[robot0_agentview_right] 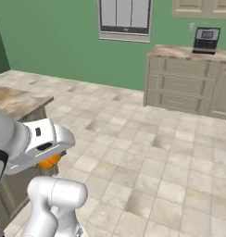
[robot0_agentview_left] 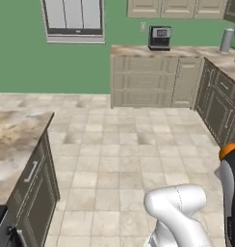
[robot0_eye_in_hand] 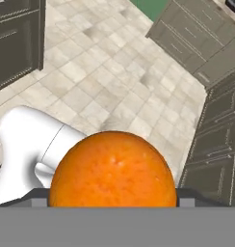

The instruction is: Retrieve the banana and orange from the fridge and place them into the bowl on the dining table.

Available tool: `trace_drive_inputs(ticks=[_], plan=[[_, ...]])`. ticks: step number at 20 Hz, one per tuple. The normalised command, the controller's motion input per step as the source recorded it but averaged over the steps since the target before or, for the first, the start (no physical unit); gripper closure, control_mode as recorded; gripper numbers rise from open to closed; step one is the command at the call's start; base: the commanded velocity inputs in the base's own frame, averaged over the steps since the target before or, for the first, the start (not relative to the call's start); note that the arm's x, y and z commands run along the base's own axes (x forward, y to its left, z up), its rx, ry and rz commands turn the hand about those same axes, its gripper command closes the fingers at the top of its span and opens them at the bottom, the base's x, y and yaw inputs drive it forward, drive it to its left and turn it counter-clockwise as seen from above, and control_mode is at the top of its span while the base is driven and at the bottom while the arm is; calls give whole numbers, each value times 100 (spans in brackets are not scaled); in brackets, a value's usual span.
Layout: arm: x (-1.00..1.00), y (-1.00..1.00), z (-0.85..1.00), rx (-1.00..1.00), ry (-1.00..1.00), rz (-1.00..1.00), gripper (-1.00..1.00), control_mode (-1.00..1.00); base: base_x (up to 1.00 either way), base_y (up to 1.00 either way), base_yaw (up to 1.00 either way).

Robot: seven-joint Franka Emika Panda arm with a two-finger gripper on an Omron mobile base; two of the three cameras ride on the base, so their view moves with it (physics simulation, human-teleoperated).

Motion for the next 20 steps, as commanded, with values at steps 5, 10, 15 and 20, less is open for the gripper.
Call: trace_drive_inputs(ticks=[5, 10, 15, 20], plan=[[0, 0, 0, 0, 0, 0, 100, 100, 100, -9, 28], [0, 0, 0, 0, 0, 0, 100, 100, 100, -33, 16], [0, 0, 0, 0, 0, 0, 100, 100, 100, -13, 26], [0, 0, 0, 0, 0, 0, 100, 100, 100, -1, 56]])
